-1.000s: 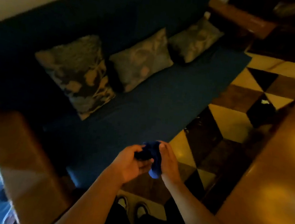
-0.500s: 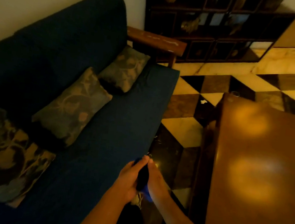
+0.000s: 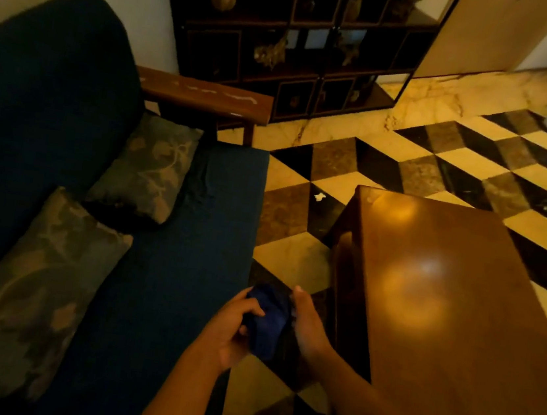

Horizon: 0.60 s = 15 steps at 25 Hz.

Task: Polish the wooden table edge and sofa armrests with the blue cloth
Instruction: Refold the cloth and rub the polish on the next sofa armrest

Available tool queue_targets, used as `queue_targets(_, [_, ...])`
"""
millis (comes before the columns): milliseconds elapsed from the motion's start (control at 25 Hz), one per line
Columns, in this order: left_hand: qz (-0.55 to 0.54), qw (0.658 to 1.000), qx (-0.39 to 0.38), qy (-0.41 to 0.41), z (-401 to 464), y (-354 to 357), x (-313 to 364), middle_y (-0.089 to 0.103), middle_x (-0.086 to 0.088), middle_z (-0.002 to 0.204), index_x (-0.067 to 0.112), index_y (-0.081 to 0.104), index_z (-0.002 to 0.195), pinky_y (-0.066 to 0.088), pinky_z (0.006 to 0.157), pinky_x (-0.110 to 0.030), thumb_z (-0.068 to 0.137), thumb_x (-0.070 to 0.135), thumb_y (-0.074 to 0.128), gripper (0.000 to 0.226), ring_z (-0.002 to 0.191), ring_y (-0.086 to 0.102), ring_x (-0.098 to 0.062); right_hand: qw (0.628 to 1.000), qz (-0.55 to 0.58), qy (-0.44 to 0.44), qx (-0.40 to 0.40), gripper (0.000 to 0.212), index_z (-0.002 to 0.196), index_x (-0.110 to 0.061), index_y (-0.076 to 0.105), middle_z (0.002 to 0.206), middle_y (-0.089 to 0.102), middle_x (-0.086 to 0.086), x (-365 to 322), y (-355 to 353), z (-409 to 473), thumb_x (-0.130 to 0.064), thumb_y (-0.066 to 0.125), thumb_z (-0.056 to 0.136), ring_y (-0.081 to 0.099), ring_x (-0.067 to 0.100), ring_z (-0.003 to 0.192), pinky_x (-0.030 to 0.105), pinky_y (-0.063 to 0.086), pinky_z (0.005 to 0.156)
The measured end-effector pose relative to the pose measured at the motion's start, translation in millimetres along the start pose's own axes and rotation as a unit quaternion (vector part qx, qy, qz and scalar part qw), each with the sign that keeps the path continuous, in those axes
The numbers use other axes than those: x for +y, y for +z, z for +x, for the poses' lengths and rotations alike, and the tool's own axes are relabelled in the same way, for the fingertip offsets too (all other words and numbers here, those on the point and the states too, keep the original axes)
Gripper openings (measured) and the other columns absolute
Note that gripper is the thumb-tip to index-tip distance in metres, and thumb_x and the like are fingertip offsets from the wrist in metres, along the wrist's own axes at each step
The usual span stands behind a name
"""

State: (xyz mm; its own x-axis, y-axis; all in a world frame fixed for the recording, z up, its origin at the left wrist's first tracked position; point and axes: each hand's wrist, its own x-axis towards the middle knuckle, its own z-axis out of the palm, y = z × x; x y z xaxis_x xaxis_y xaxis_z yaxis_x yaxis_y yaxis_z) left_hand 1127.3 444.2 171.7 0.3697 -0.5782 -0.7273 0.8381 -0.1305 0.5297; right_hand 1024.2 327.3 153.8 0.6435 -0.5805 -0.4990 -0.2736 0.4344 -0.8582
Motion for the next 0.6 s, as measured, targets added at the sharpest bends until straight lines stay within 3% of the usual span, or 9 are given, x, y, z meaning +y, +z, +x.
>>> queue_targets(40, [0.010,1.000,-0.011,-0.004,12,11,15,0.066,-0.008,0.061,0.007,0.064,0.118,0.048,0.046,-0.022,0.092,-0.006,0.037,0.039,0.048,0.060,-0.012,0.999,0.032,0.037,0.013,0.047,0.114,0.006,0.063,0.116,0.064,0.030,-14,-7,16,-0.037,0.046,0.102,0.061,0.024,0.100,0.029,0.055,0.085])
queue_targets(120, [0.034,0.999,-0.025,-0.013,40,36,38,0.069,-0.024,0.095,0.003,0.059,0.130,0.057,0.077,-0.036,0.092,-0.004,0.036,0.045,0.080,0.066,-0.031,0.985,0.083,0.151,-0.011,0.052,0.114,-0.013,0.068,0.120,0.070,0.017,-35,-21,41,-0.056,0.042,0.102,0.067,0.030,0.110,0.036,0.058,0.095])
queue_targets(200, [0.065,0.996,-0.056,-0.012,76,65,61,0.063,-0.033,0.124,0.000,0.056,0.135,0.046,0.107,-0.053,0.081,-0.001,0.044,0.056,0.110,0.060,-0.047,0.971,0.144,0.172,-0.086,0.054,0.128,-0.019,0.068,0.131,0.070,0.014,-46,-43,74,-0.059,0.043,0.101,0.066,0.032,0.122,0.044,0.059,0.095])
queue_targets(280, [0.120,0.992,-0.032,0.017,118,88,85,0.065,-0.028,0.127,0.004,0.060,0.133,0.048,0.105,-0.051,0.076,0.000,0.060,0.057,0.117,0.061,-0.044,0.974,0.159,0.139,-0.077,0.049,0.130,-0.013,0.068,0.130,0.071,0.015,-59,-63,120,-0.044,0.064,0.093,0.069,0.029,0.119,0.039,0.061,0.087])
queue_targets(360, [0.159,0.985,0.034,0.062,165,107,109,0.069,-0.019,0.122,0.016,0.064,0.129,0.056,0.094,-0.046,0.083,0.002,0.073,0.049,0.111,0.067,-0.036,0.988,0.101,0.099,-0.057,0.058,0.128,-0.007,0.067,0.125,0.073,0.017,-80,-76,176,-0.034,0.081,0.079,0.070,0.031,0.116,0.041,0.059,0.092])
queue_targets(480, [0.141,0.983,0.110,0.032,220,125,142,0.072,-0.020,0.109,0.021,0.061,0.116,0.060,0.080,-0.044,0.081,-0.008,0.074,0.047,0.097,0.072,-0.033,0.995,0.052,0.084,-0.020,0.051,0.125,-0.004,0.066,0.123,0.072,0.022,-120,-90,252,-0.025,0.080,0.081,0.068,0.037,0.116,0.054,0.050,0.107])
queue_targets(600, [0.053,0.993,0.084,-0.067,254,152,180,0.076,-0.026,0.106,0.000,0.077,0.100,0.061,0.076,-0.045,0.082,0.005,0.073,0.019,0.087,0.076,-0.036,0.996,-0.022,0.075,-0.046,0.030,0.122,-0.010,0.066,0.124,0.071,0.018,-177,-101,310,-0.022,0.071,0.094,0.067,0.034,0.118,0.055,0.048,0.109])
